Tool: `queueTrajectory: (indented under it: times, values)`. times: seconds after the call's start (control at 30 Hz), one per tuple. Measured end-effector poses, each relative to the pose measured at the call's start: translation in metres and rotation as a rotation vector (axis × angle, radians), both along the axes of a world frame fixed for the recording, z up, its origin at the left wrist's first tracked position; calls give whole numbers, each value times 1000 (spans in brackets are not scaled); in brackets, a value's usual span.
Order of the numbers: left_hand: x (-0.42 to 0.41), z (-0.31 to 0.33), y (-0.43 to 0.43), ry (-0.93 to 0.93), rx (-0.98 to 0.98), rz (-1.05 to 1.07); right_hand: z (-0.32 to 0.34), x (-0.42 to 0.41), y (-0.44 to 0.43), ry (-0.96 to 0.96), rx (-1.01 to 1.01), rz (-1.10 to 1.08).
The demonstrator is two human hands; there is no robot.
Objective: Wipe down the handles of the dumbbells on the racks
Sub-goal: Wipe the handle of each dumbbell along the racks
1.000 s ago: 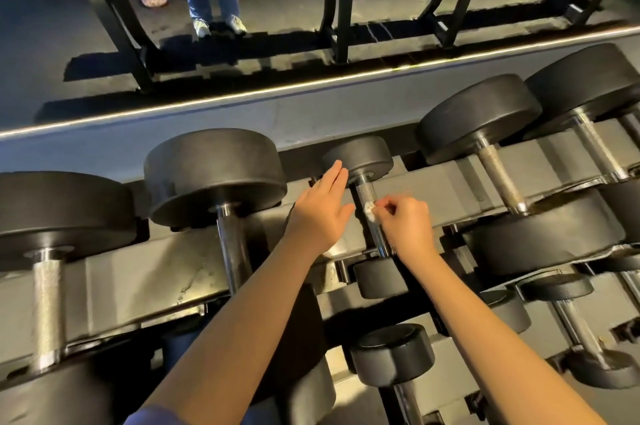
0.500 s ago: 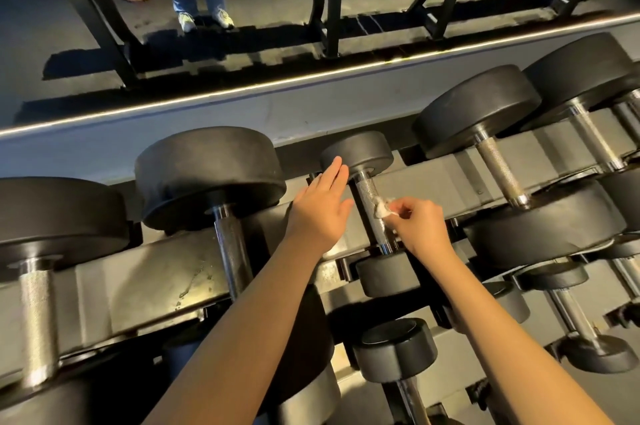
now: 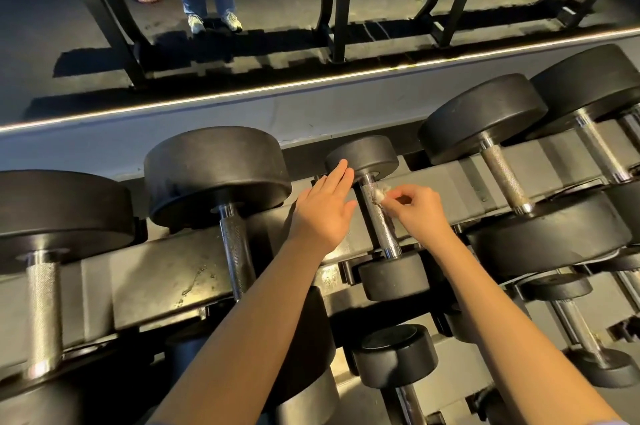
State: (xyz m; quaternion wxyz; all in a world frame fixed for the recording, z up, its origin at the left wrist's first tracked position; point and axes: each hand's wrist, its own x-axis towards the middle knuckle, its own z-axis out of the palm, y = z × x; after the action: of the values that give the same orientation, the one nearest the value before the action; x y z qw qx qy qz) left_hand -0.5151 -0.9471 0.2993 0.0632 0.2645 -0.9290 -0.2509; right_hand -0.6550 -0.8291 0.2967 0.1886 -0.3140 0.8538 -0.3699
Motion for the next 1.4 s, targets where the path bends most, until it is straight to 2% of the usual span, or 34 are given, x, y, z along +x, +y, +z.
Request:
queueTrajectory:
  times: [0.33,0.47,0.7,0.8,1.0,1.2,1.4]
  values:
    - [1,-1,0,19,-5,-3,-1,4,-8,-5,-33,-22]
    - [1,0,0,8,-3,-13,-8,8,-1,87,-14,-4]
    - [5,0,1,68,-57,-23,-6,10,-32,113,-124,-139]
    - [5,0,1,72,-48,-25,-6,11,-26,110,-100,-97]
    - [4,0,-1,46,-33,-24,1,16,2,91,86,-8]
    - [2,0,-1,26,-40,-22,2,21,-35,240,-15,-87]
    - [2,-3,-2,25,-26,-24,2,20,-28,245,-24,-75]
